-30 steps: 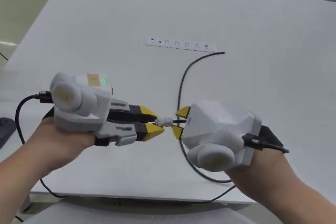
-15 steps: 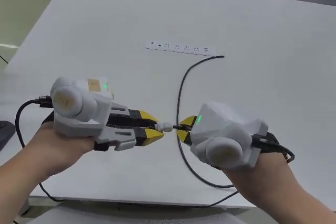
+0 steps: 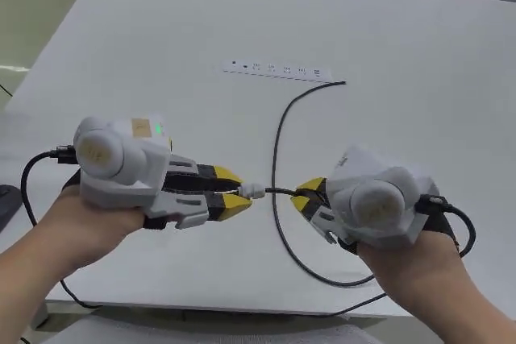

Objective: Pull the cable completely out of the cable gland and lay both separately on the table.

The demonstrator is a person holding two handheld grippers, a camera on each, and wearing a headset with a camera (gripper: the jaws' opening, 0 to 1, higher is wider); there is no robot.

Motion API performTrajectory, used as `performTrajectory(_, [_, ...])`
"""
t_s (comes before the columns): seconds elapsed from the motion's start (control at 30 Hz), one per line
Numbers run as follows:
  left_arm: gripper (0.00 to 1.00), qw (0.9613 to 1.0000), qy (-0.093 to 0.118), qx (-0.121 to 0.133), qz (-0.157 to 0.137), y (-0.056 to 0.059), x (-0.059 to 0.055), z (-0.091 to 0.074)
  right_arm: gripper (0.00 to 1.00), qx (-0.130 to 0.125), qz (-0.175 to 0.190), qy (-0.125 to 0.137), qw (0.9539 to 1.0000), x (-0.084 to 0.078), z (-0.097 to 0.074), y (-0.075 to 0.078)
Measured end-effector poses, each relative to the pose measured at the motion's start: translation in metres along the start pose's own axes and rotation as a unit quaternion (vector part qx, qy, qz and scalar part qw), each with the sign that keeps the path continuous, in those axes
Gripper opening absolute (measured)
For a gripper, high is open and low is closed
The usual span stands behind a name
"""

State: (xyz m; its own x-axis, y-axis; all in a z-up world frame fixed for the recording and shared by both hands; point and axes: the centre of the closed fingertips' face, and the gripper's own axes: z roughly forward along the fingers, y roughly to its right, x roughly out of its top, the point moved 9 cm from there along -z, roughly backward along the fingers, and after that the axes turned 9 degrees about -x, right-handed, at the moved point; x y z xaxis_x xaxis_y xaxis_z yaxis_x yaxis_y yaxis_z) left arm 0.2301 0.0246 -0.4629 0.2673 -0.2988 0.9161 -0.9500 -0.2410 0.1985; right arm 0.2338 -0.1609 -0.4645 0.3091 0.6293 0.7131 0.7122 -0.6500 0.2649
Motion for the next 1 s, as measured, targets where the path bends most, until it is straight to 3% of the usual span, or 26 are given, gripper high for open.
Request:
performTrajectory(0.3, [0.15,1.0000,-0.008,0.002,0.005,-0.001,-0.002,0.002,0.00,-0.012,0.086,-0.027,0.9958,-0.024,0.011,0.009])
performTrajectory(0.6, [0.15,1.0000,-0.008,0.004,0.003,-0.004,-0.003,-0.001,0.01,-0.022,0.138,-0.044,0.9893,-0.037,0.017,0.021])
performTrajectory(1.0, [0.15,0.9998,-0.021,0.007,-0.001,-0.006,-0.009,0.000,0.05,-0.024,0.105,-0.022,0.9939,-0.035,0.011,0.021])
